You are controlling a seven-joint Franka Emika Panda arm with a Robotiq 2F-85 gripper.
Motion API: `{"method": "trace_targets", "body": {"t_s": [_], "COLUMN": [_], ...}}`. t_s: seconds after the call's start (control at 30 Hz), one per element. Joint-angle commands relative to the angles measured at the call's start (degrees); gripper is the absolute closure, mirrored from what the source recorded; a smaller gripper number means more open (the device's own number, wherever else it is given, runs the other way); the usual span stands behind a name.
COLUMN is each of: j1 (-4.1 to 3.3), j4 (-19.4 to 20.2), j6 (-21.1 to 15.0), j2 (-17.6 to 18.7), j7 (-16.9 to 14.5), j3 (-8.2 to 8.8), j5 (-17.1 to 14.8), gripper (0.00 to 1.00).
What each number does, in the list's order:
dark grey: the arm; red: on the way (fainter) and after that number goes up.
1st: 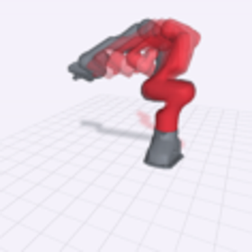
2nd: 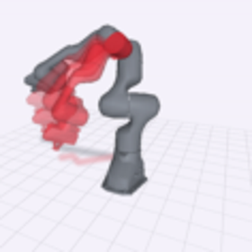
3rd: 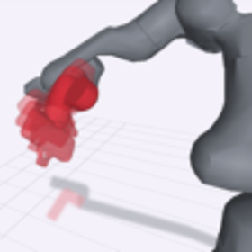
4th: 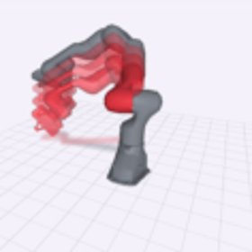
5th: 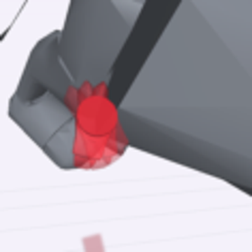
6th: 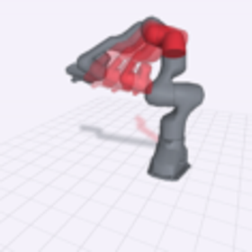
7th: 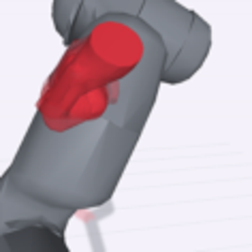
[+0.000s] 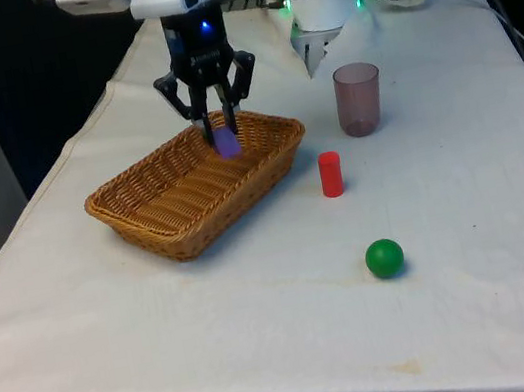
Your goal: Pick up the triangular block and place it into the basket.
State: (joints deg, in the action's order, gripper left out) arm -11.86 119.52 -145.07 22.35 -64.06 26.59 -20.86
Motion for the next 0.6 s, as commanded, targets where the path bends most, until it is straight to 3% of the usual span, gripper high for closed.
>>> {"method": "trace_targets", "body": {"t_s": [0.0, 0.23, 0.27, 0.3, 0.43, 0.53, 0.57], "j1": [0.0, 0.74, 0.23, 0.92, 1.49, 1.55, 0.92], "j4": [0.4, 0.6, 0.7, 0.6, 0.3, 0.0, 0.2], "j6": [-1.3, -4.1, -3.2, -4.5, -6.0, -6.7, -6.0], "j2": [0.2, 2.8, 2.4, 3.2, 5.2, 6.4, 6.2], "j7": [-0.2, -1.4, -0.5, -1.7, -3.6, -4.8, -4.1], "j3": [0.06, -0.06, 0.34, -0.11, 0.11, 0.34, 1.09], "j5": [0.0, -0.9, -0.2, -1.1, -3.0, -4.5, -3.8], "gripper": [0.67, 0.67, 0.67, 0.67, 0.67, 0.67, 0.67]}}
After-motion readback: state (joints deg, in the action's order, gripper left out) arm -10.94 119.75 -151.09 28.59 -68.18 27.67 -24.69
